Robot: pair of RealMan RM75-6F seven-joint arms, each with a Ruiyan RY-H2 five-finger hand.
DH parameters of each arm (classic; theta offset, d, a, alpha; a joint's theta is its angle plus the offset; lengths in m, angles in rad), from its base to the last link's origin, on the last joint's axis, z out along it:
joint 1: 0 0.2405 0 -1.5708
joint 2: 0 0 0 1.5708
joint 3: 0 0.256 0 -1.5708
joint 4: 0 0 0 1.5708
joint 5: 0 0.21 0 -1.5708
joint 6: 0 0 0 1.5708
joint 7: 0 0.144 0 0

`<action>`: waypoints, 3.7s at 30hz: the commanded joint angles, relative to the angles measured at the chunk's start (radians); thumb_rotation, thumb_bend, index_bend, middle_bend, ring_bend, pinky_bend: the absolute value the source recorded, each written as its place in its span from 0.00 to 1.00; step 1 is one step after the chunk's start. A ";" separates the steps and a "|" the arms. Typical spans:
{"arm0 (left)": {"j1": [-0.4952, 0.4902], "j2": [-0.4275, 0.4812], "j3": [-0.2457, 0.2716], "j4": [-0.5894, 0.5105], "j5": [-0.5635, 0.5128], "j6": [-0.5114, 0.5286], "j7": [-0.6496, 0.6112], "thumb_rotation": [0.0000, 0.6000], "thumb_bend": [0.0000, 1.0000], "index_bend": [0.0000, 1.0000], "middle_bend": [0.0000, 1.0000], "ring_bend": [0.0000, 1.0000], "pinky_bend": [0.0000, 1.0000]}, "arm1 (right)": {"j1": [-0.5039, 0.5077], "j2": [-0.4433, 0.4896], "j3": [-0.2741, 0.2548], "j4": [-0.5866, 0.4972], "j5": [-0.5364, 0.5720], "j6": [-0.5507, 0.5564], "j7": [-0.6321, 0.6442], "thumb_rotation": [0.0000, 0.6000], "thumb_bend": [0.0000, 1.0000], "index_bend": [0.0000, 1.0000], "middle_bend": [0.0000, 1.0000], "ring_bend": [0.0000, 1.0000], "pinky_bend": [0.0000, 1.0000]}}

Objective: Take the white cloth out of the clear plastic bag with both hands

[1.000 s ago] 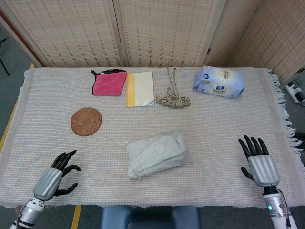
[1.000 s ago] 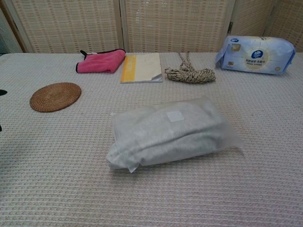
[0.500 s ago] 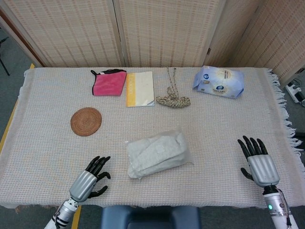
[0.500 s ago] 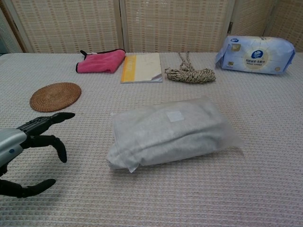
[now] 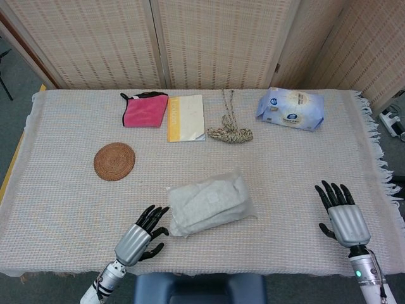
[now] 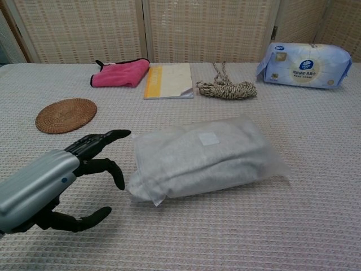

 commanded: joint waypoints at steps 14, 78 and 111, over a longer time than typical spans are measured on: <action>-0.054 -0.097 -0.038 0.093 -0.046 -0.007 -0.005 1.00 0.34 0.48 0.03 0.00 0.00 | 0.002 0.014 -0.003 -0.008 -0.002 -0.003 0.021 1.00 0.18 0.00 0.00 0.00 0.00; -0.088 -0.154 0.013 0.212 -0.089 0.054 -0.092 1.00 0.51 0.77 0.11 0.00 0.00 | 0.045 -0.125 -0.026 0.163 -0.131 0.002 0.151 1.00 0.23 0.17 0.00 0.00 0.00; -0.107 -0.151 0.001 0.185 -0.095 0.046 -0.074 1.00 0.50 0.78 0.11 0.00 0.00 | 0.082 -0.693 -0.019 0.778 -0.220 0.161 0.592 1.00 0.31 0.42 0.01 0.00 0.00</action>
